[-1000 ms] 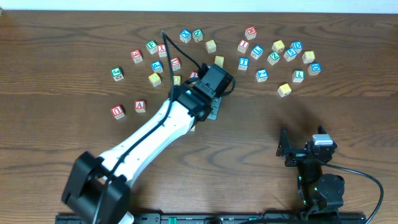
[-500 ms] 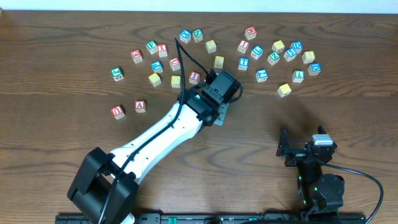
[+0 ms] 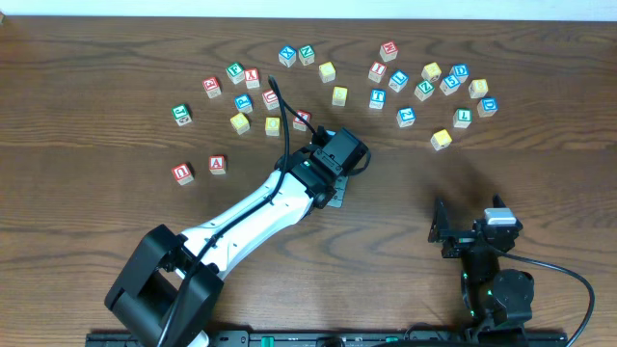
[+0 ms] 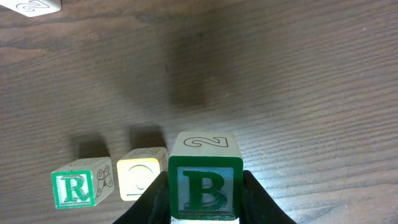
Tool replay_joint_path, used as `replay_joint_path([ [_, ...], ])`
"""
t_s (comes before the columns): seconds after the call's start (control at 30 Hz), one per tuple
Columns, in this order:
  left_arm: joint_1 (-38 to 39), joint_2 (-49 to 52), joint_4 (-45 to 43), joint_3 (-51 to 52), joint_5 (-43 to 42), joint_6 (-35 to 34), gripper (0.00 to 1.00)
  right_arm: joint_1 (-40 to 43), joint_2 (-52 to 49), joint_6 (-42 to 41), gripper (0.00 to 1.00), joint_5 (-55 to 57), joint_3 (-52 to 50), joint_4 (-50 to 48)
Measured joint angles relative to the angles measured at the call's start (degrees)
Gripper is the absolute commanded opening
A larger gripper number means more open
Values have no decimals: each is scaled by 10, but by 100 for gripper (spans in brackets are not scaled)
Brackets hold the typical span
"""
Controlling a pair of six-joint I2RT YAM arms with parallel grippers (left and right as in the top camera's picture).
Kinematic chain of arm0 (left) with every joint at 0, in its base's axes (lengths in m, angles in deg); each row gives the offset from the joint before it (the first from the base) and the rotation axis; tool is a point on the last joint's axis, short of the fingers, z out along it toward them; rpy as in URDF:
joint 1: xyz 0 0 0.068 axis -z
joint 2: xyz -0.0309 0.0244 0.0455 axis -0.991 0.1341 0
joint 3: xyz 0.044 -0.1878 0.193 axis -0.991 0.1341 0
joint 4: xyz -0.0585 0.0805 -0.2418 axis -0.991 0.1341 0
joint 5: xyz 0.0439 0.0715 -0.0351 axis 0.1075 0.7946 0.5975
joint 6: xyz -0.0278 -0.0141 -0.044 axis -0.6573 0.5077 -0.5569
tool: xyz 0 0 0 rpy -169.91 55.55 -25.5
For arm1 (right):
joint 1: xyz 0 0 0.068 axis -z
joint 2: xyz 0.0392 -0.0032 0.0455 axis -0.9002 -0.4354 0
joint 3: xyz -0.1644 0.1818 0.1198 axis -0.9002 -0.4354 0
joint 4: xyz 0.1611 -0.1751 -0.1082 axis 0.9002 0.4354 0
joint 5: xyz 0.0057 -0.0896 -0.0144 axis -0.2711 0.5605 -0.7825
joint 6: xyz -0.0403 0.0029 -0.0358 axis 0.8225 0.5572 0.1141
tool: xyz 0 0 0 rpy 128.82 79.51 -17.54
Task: Spell out ROBOT
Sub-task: 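Carry the green B block right toward the O block, then lower the green B block onto the table right of the O block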
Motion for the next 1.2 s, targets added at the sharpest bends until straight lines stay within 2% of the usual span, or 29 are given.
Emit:
replay_joint_path([
  [0.4, 0, 0, -17, 4, 0, -11, 14, 0, 0, 0, 99, 0, 0, 0],
  [0.67, 0, 0, -42, 50, 0, -26, 15, 0, 0, 0, 99, 0, 0, 0],
  [1.2, 8, 0, -69, 52, -9, -31, 15, 0, 0, 0, 99, 0, 0, 0],
])
